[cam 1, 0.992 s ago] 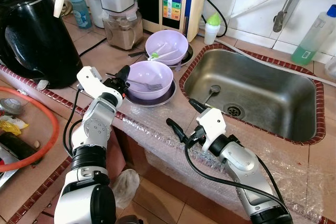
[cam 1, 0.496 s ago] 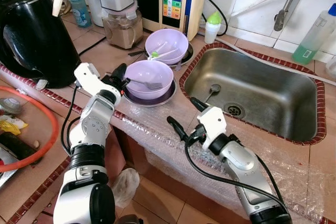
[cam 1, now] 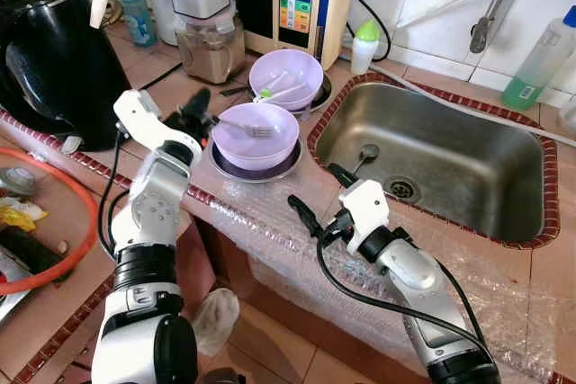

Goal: Kitchen organization

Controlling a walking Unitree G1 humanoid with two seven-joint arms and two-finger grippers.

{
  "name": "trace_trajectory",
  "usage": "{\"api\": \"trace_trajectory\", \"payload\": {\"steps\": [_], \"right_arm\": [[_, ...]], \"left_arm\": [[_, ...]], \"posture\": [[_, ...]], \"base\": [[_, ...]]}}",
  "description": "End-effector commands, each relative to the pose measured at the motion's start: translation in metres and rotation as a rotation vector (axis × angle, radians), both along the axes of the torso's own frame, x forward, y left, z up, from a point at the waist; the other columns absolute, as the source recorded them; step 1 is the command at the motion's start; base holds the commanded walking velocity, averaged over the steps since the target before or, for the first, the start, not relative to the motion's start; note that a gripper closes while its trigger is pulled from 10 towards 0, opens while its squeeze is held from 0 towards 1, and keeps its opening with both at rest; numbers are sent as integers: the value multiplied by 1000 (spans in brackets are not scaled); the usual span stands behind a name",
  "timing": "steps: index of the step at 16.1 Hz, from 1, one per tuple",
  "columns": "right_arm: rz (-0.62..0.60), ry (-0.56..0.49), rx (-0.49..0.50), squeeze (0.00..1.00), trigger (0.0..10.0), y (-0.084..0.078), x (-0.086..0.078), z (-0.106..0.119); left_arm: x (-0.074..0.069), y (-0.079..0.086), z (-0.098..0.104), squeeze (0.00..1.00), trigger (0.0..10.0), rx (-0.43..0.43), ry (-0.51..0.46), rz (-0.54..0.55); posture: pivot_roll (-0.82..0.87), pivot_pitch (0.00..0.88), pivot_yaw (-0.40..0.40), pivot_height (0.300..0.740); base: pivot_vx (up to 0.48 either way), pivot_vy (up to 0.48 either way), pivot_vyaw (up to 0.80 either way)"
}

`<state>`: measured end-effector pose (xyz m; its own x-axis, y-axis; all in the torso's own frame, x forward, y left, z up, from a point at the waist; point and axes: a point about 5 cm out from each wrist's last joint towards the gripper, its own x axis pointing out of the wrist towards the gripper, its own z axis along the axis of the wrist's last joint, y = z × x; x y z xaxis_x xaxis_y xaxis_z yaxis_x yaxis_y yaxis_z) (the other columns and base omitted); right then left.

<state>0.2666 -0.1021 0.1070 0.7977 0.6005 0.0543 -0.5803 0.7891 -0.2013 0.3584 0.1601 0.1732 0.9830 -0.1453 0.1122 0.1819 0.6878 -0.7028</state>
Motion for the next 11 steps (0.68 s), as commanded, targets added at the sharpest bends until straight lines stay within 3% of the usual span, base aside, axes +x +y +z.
{"api": "trace_trajectory", "payload": {"steps": [1,3,5,7,11], "right_arm": [[-45,-43,-4,0,10000,-6,6,7],[-106,-101,-13,0,10000,-13,12,16],[-143,-178,-10,0,10000,-17,19,31],[-123,-203,1,0,10000,-14,24,41],[-73,-241,-41,0,10000,-9,31,49]], "left_arm": [[2,-6,26,0,0,51,-104,-47],[-1,-19,51,0,0,170,-222,-124],[-12,-50,73,0,0,328,-341,-266],[-18,-74,70,0,0,417,-379,-369],[-24,-102,43,0,0,542,-355,-533]], "posture": [[-64,0,37,740],[-64,0,32,740],[-63,0,31,740],[-57,0,36,740],[-63,0,54,740]], "base": [[0,0,0],[0,0,0],[0,0,0],[0,0,0],[0,0,0]]}}
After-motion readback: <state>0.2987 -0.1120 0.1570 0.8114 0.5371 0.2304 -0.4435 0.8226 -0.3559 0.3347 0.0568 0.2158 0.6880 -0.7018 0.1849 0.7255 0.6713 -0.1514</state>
